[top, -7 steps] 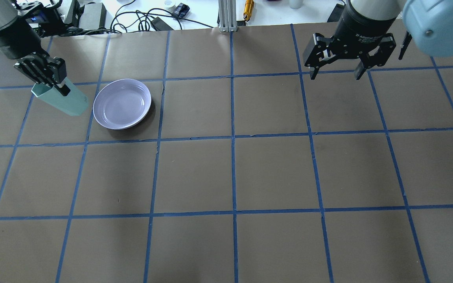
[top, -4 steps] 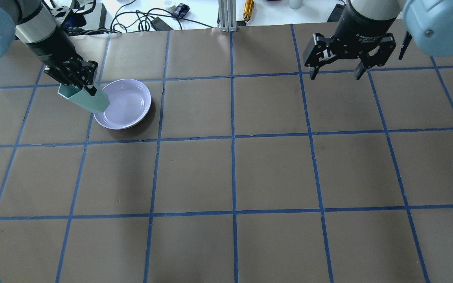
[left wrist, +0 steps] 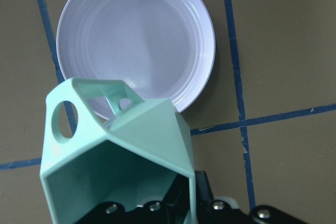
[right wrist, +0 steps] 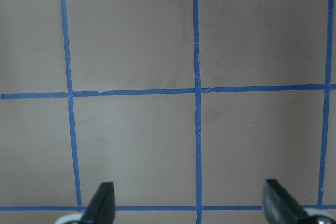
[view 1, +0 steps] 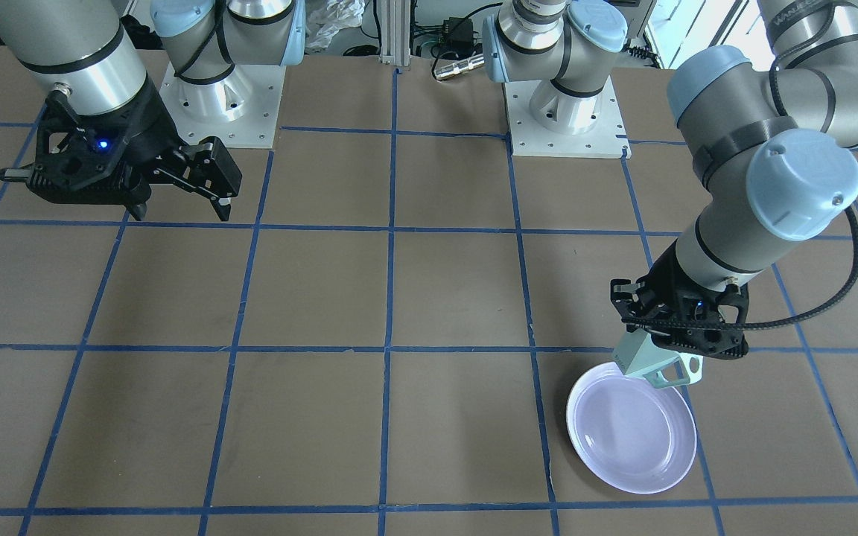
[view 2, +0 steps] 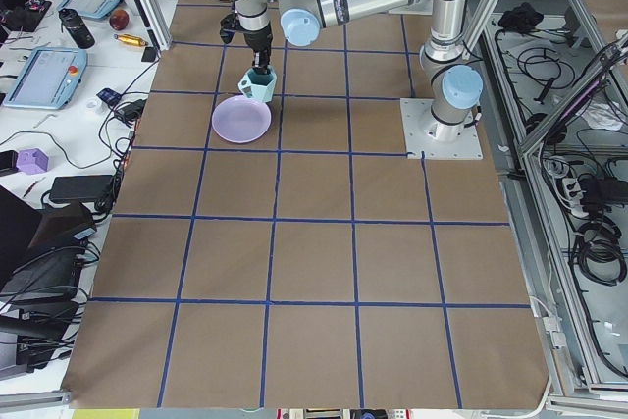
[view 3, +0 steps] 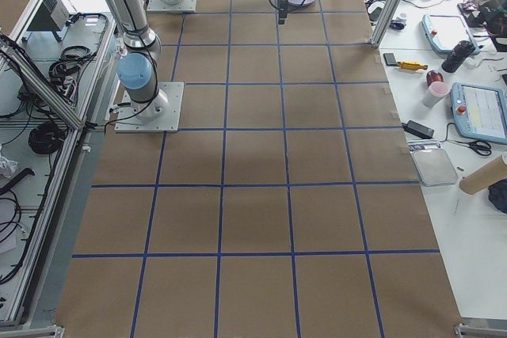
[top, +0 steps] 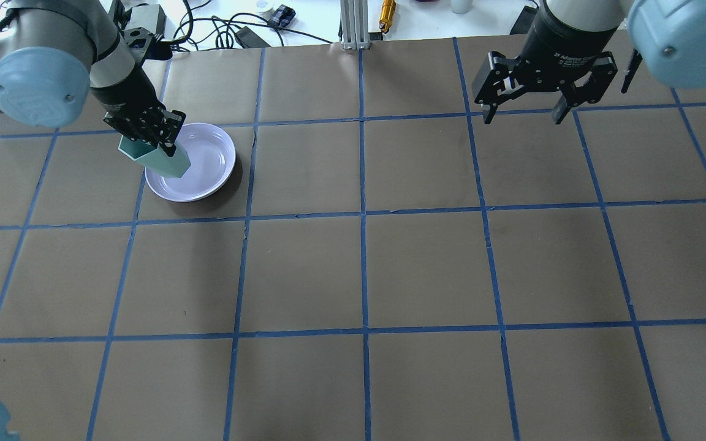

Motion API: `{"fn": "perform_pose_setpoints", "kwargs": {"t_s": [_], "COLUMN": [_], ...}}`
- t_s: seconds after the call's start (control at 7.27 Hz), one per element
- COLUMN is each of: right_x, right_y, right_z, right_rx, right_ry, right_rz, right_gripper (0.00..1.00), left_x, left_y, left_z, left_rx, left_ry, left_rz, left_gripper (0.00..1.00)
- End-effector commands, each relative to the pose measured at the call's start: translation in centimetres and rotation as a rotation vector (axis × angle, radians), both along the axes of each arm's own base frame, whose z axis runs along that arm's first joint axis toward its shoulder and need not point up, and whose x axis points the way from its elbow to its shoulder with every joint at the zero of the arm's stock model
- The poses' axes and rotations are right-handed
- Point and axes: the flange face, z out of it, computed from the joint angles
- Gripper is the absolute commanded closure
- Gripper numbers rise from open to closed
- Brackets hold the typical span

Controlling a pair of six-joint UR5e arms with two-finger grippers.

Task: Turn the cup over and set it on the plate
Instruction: 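Lower the mug onto the plate and open the left gripper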

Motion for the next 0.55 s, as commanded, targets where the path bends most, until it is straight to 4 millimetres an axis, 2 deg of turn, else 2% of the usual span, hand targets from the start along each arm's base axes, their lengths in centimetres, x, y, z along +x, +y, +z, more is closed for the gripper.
{"fn": "perform_pose_setpoints", "kwargs": {"t_s": [0.0, 0.41], "right_x": [0.0, 0.0], "right_y": [0.0, 0.0], "right_z": [0.0, 0.0], "right_rx": [0.0, 0.0], "right_ry": [0.0, 0.0], "right_rz": [0.001, 0.001], "right_gripper": [0.0, 0.0], "left_x": [-0.3, -0.4], "left_y": [-1.2, -2.6], "left_z": [-2.4, -5.1], "left_rx": [0.003, 0.014], "left_ry": [-0.022, -0.103], "left_rz": [-0.063, -0.245], "left_gripper": [1.0, 1.0]}}
